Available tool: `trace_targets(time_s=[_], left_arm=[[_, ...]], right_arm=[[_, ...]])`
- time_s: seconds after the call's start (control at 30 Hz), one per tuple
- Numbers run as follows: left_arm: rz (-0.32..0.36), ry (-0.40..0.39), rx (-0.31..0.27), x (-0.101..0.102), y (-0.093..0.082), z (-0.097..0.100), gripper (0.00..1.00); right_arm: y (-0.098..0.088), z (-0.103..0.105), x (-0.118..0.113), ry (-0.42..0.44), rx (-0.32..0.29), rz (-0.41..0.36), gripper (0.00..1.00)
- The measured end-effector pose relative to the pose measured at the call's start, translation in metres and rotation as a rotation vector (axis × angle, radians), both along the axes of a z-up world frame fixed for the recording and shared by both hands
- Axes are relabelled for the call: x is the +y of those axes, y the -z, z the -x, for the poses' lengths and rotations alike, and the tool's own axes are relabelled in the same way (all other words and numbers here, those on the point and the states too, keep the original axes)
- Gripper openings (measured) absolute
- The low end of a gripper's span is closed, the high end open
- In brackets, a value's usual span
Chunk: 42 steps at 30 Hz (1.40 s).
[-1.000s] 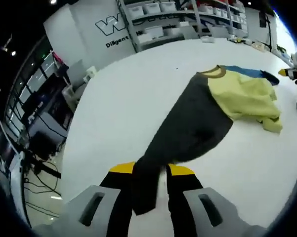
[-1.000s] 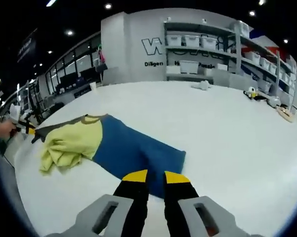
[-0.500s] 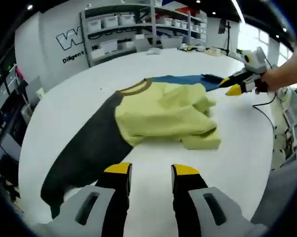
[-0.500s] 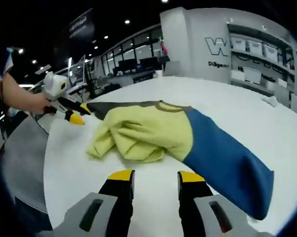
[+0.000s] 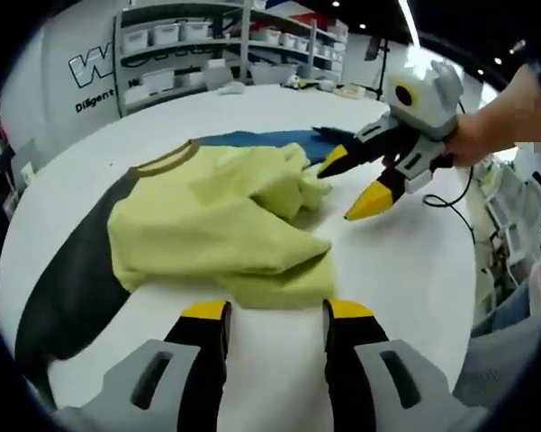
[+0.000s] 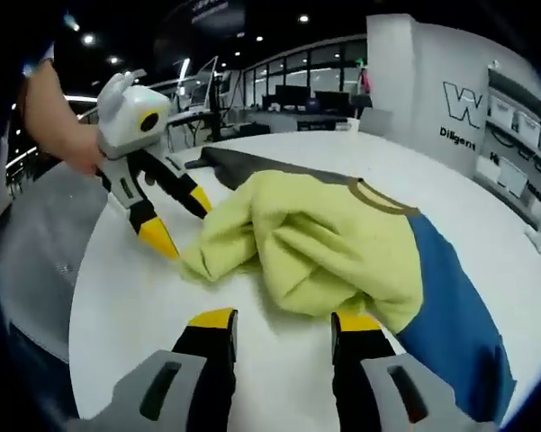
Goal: Fold the garment on the visible template until the final outline fits inside the template.
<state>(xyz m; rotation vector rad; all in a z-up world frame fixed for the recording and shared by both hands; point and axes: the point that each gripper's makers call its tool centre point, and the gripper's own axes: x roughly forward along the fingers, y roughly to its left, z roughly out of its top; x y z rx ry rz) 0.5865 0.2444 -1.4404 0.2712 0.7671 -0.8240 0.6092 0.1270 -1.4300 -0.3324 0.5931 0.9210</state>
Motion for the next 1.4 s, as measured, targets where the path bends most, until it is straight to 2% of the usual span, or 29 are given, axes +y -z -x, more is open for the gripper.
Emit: trace_targets(time_s=[0.07, 0.33, 0.43, 0.53, 0.57, 0.6, 0.77, 0.93, 1.03, 1.3, 1.4], left_arm=[[-0.002, -0.036, 0.015, 0.004, 0.003, -0.004, 0.42], [0.063, -0.055, 0.011, -0.006, -0.003, -0.015, 0.33], [0.069, -0.053, 0.01, -0.007, -0.004, -0.015, 0.2], [0.07, -0.055, -0.001, -0.005, -0.007, -0.016, 0.03], [0.066, -0.051, -0.015, -0.004, -0.01, -0.016, 0.0], [0.065, -0.05, -0.018, -0.003, -0.011, -0.016, 0.0], [0.087, -0.051, -0.033, 0.003, -0.024, -0.017, 0.0], [0.127, -0.054, -0.053, 0.011, -0.05, -0.016, 0.0], [0.147, -0.054, -0.059, 0.019, -0.064, -0.013, 0.0], [0.181, -0.073, -0.086, 0.045, -0.094, -0.002, 0.0], [0.191, -0.082, -0.092, 0.054, -0.106, 0.002, 0.0]], right_arm=[[0.0, -0.003, 0.001, -0.004, -0.003, 0.002, 0.36], [0.006, -0.009, 0.006, -0.029, -0.007, 0.034, 0.29], [0.008, -0.01, 0.004, -0.031, -0.013, 0.056, 0.19], [0.008, -0.01, 0.002, -0.034, -0.017, 0.07, 0.08], [0.008, -0.011, 0.001, -0.034, -0.019, 0.074, 0.05], [0.008, -0.011, -0.001, -0.027, -0.014, 0.066, 0.0], [-0.003, -0.007, -0.003, -0.023, -0.003, 0.03, 0.0], [-0.015, -0.003, -0.004, -0.039, -0.011, 0.003, 0.0], [-0.021, -0.001, -0.005, -0.047, -0.022, -0.008, 0.0], [-0.042, 0.013, -0.001, -0.057, 0.012, -0.082, 0.0], [-0.049, 0.022, -0.002, -0.088, -0.001, -0.067, 0.0]])
